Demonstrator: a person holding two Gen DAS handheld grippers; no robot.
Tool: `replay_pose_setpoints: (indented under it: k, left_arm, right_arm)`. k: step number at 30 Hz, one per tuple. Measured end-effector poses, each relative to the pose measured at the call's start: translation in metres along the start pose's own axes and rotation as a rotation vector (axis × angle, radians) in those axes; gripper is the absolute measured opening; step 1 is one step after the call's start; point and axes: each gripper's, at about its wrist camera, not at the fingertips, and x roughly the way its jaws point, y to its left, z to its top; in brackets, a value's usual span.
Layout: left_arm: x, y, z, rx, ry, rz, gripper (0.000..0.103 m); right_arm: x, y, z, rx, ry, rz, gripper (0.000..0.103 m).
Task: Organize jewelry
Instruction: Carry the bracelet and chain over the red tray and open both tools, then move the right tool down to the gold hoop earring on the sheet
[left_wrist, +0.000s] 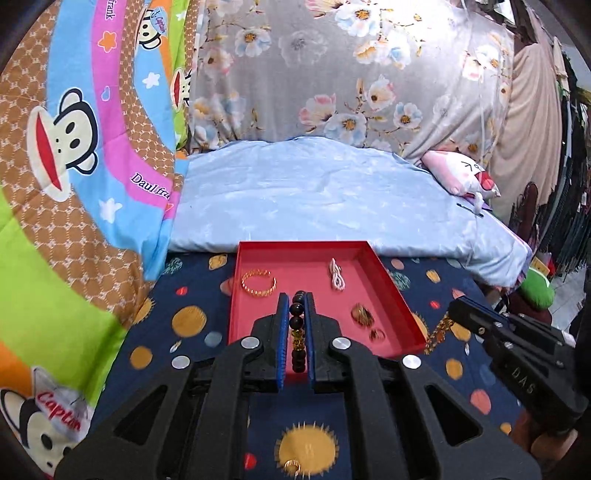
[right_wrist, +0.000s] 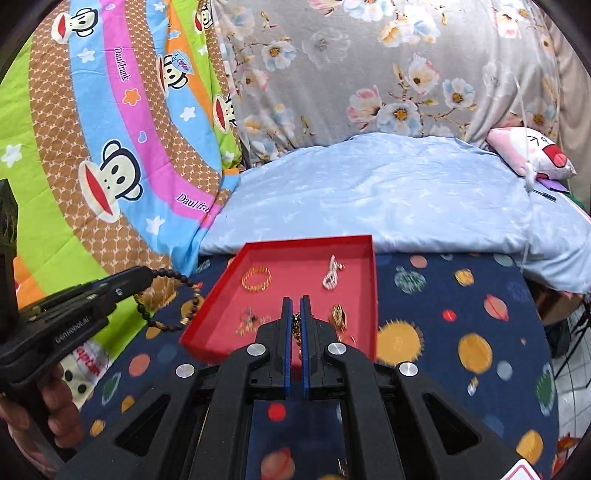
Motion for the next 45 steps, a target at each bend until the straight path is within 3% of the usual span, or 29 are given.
replay_pose_setpoints:
  k: [6,15,19,20,22,23,26,35,45]
  left_arm:
    - [0.038,0.004,0.008,-0.027,0.036,-0.012,0.007]
    - [0.077,0.001,-0.005,-0.026,0.104,-0.022,0.007]
    - [0.086,0.003,-0.011,-0.039,0.124,-0.008,0.010]
    - [0.086,0.004,-0.012,-0.043,0.124,-0.003,0.018]
    - [0.085,0.008,-0.014,-0.052,0.116,0.016,0.036]
    - [0.083,0.010,-0.015,-0.056,0.107,0.028,0.047]
    - [0.074,0.016,-0.017,-0.067,0.087,0.059,0.057]
    - [0.039,0.041,-0.044,-0.101,0.107,0.100,0.058]
    - [0.003,0.050,-0.126,-0.079,0.233,0.136,0.060]
  right_arm:
    - [0.041,-0.001,0.010,0.021,0.039,0.037,0.003]
    - [0.085,-0.006,-0.008,0.045,0.126,0.057,0.003]
    - [0.088,-0.007,-0.011,0.040,0.122,0.040,0.011]
    - [0.087,-0.007,-0.010,0.033,0.117,0.028,0.013]
    - [0.085,-0.008,-0.010,0.034,0.103,0.016,0.033]
    - [0.083,-0.009,-0.010,0.037,0.094,0.015,0.037]
    - [0.073,-0.010,-0.011,0.033,0.069,0.005,0.042]
    - [0.025,-0.013,-0.037,0.035,0.051,-0.022,0.047]
    - [-0.014,-0.031,-0.115,0.101,0.167,-0.074,0.048]
